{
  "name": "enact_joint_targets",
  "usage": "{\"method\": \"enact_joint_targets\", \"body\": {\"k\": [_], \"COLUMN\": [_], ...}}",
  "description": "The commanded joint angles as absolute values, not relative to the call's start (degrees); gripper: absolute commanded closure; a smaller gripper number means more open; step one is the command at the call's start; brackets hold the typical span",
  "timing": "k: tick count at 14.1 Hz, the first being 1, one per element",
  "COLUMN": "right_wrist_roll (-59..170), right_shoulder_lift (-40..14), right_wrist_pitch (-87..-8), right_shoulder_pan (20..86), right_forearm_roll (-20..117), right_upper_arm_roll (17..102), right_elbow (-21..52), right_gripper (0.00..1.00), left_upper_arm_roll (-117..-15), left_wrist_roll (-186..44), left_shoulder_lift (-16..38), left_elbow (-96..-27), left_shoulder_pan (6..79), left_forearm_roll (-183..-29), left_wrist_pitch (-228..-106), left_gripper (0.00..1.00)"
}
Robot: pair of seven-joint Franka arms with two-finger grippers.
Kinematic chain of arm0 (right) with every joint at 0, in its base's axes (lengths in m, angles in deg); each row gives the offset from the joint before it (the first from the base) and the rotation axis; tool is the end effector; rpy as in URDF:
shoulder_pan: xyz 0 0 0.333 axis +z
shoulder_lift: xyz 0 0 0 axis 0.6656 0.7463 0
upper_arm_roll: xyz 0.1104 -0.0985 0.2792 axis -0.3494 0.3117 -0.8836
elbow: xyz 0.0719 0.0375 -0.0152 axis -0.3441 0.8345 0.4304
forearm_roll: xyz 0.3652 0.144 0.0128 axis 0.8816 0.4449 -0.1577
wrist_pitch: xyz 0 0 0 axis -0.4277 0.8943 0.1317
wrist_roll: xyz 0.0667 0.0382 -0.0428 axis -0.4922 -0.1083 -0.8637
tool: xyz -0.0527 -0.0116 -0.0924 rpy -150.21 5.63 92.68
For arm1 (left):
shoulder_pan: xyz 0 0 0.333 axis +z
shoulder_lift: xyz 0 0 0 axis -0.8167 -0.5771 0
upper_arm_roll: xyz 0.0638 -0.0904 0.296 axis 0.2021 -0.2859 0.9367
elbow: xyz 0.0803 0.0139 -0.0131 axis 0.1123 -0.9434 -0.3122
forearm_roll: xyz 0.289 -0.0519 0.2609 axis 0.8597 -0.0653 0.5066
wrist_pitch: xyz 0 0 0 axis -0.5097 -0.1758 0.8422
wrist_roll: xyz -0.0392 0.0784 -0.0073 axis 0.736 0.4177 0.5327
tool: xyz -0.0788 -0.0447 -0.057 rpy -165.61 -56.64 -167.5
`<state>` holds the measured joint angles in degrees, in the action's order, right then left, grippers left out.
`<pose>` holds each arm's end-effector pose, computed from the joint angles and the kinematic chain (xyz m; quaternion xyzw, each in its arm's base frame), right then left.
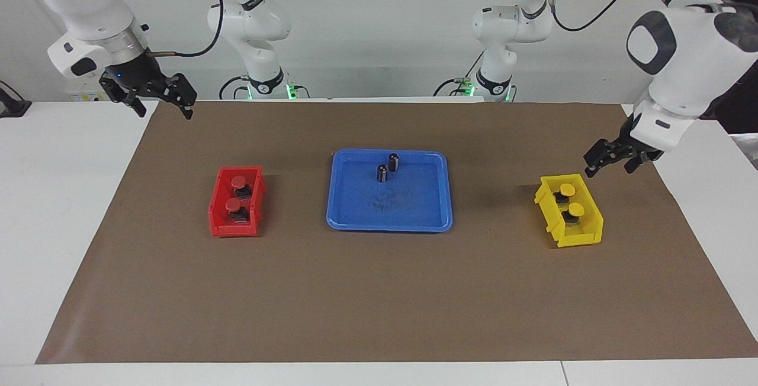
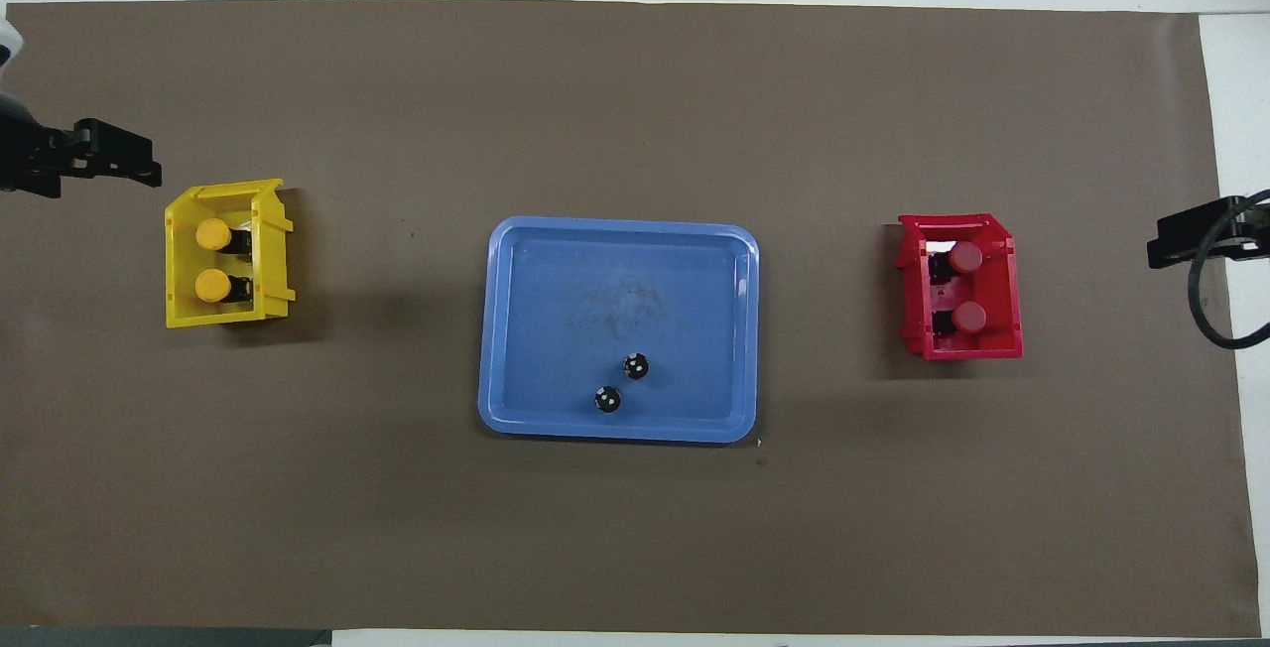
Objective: Sort red and yellow buttons by color
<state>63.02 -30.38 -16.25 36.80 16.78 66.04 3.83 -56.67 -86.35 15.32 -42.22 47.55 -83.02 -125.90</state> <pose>0.5318 -0.0412 0.6248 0.9989 -0.0314 -0.0322 0.0111 0.5913 -0.0141 0.5807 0.9998 -0.0052 0.0127 0.0116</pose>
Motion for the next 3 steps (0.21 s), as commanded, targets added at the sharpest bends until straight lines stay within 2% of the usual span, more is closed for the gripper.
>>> {"method": "enact_joint_targets", "body": {"k": [1,3], "right_wrist_roll": [61.8,61.8], "right_shoulder_lift": [-29.9,-29.9], "right_wrist_pitch": [-16.6,-16.6], "right_shoulder_pan": [36.2,36.2], "right_forearm_roll": [16.9,16.9], "right_upper_arm_roll": [65.6,65.6], "right_elbow": [3.0,3.0], "right_gripper": [0.0,0.0], "left_upper_arm_roll": [-56.8,-56.8], "left_wrist_roll": [-89.3,-90.0], "left_shoulder_lift": [19.7,20.8], "left_elbow": [-42.3,-42.2], "left_shoulder_pan": [47.3,47.3], "left_forearm_roll": [-83.1,-83.0], "left_wrist_pitch": [-121.6,-120.0], "left_gripper": [0.0,0.0]}}
